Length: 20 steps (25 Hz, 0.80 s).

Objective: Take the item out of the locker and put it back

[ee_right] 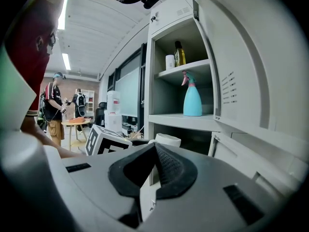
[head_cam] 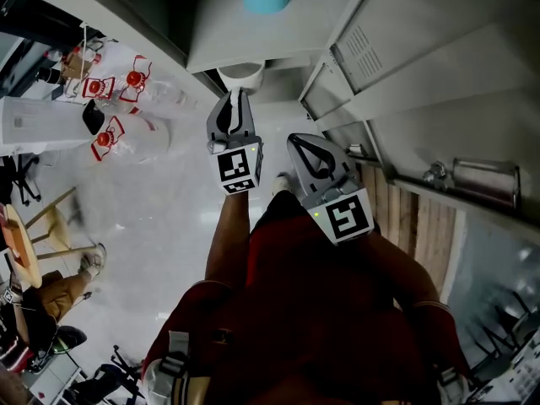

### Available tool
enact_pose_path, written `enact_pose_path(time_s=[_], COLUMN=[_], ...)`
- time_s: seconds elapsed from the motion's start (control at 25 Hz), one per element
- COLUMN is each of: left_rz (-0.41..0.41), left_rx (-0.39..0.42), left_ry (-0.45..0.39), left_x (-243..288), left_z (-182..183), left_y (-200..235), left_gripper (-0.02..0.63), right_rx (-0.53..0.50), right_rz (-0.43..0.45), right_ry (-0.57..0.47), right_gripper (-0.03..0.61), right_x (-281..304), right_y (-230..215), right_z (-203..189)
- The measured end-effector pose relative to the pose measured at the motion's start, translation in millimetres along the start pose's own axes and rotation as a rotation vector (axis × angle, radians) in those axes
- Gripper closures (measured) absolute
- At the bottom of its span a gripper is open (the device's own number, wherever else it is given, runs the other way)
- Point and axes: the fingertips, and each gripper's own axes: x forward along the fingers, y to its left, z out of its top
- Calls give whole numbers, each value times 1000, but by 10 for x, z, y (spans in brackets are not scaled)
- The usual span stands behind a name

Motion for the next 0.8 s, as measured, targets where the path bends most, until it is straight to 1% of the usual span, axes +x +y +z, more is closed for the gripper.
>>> enact_pose_path(time_s=[0.6, 0.8], left_rz=[-45, -58], left_rx=[32, 33], left_ry=[-18, -45], left_x=[-444, -623], left_z=[105, 204], left_y=[-58, -69], left_gripper=[558, 558], right_rx=[50, 77], right_rz=[-30, -52], right_ry=[-12, -21], right_gripper=[581, 580], right_x=[61, 83], right_y=[5, -23], right_z=[5, 8])
